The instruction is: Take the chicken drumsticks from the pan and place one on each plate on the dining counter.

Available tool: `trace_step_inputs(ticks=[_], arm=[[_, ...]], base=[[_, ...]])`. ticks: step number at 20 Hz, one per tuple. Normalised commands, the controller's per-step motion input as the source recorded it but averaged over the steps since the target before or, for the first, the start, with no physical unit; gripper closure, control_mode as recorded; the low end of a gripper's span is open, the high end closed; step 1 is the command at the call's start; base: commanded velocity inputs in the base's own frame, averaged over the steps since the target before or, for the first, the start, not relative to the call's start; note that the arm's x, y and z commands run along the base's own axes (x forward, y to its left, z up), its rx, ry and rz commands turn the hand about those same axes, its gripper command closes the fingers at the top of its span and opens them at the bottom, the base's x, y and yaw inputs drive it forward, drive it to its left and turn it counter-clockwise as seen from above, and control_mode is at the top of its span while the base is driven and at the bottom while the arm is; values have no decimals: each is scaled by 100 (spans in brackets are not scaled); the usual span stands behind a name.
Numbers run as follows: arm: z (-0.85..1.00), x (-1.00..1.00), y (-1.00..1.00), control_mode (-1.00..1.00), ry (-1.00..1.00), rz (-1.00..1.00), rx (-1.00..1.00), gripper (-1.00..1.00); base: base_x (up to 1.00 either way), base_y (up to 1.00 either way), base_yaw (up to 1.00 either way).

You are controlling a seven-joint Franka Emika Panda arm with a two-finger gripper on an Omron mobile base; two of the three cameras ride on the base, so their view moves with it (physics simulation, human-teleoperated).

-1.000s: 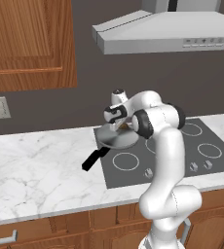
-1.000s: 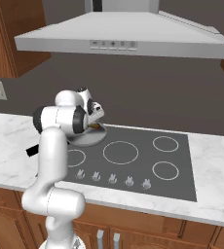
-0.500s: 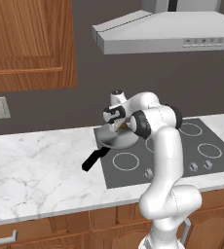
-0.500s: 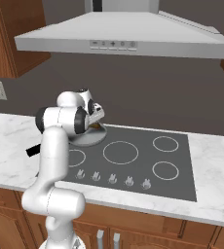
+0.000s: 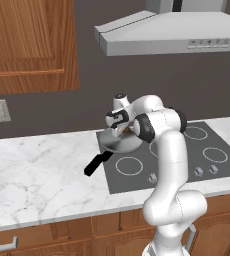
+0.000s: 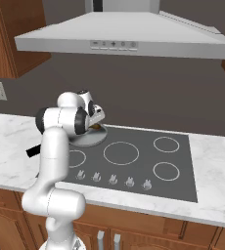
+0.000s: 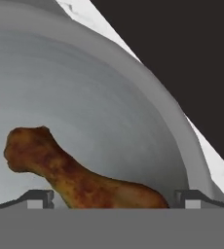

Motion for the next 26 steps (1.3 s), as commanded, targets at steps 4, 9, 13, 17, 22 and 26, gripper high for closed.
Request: trace_step_inputs(ticks=[4, 9, 13, 17, 22, 26], arm=[[-14, 0, 0, -100, 0, 0, 0, 100], [-19, -3, -4, -100, 0, 0, 0, 100], [-12, -12, 0, -100, 0, 0, 0, 100], [-19, -15, 0, -100, 1, 0, 0, 100], [1, -35, 0, -100, 0, 0, 0, 100], [12, -54, 0, -100, 0, 0, 0, 100]], base=[[0, 0, 0], [0, 0, 0], [0, 0, 0], [0, 0, 0], [0, 0, 0], [0, 0, 0]])
